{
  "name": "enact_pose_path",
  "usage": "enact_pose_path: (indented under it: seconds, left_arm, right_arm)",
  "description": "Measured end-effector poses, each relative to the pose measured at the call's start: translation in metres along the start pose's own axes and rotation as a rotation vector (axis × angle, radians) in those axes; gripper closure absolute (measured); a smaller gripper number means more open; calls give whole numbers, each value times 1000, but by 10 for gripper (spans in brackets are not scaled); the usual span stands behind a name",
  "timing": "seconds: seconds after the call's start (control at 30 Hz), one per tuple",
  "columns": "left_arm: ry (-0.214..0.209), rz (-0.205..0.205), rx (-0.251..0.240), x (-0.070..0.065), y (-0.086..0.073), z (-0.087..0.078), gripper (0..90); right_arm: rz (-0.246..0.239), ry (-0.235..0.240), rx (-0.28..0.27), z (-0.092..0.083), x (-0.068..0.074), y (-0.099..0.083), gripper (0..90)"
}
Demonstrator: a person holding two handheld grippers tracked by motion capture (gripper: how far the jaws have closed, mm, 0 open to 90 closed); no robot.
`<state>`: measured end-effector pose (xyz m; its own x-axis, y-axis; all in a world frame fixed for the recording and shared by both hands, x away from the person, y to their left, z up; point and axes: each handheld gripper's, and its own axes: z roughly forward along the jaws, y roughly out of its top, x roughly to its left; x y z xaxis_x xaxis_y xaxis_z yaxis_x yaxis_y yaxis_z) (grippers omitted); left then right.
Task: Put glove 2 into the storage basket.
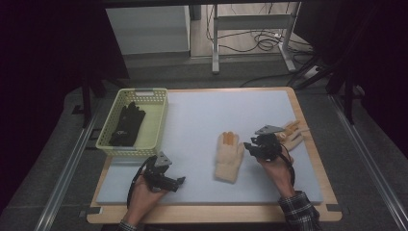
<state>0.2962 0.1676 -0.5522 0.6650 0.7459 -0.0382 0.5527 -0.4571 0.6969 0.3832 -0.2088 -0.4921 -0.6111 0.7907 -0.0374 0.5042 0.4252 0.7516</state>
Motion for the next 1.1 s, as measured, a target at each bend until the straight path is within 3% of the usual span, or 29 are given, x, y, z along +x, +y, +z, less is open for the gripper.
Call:
enact_pose_path:
  seconds: [0.17,0.33,0.37,0.43,0.53,0.67,0.8,0.87,0.9,1.0,1.1]
  left_arm:
    - [0,0,0,0,0,0,2]
    - [0,0,-1,0,0,0,2]
    - [0,0,-1,0,0,0,2]
    - [0,0,0,0,0,0,2]
    - [0,0,0,0,0,0,2]
    - [0,0,0,0,0,0,2]
    - [0,0,-1,0,0,0,2]
    - [0,0,-1,0,0,0,2]
    - [0,0,-1,0,0,0,2]
    - [0,0,-1,0,0,0,2]
    - [0,0,-1,0,0,0,2]
  right_arm:
    - [41,-47,2,-9,-32,-2,548]
    - [91,-133,2,-22,-69,-7,497]
    - [91,-133,2,-22,-69,-7,497]
    - [126,-189,3,-28,-88,-13,434]
    - [158,-213,8,-28,-99,-21,369]
    - [185,-218,24,-20,-105,-32,315]
    - [163,-250,47,-6,-104,-40,330]
    - [157,-261,50,-2,-103,-42,457]
    - [176,-246,38,-2,-104,-43,565]
    - [174,-249,41,-5,-102,-42,634]
    - [152,-248,41,-10,-99,-40,644]
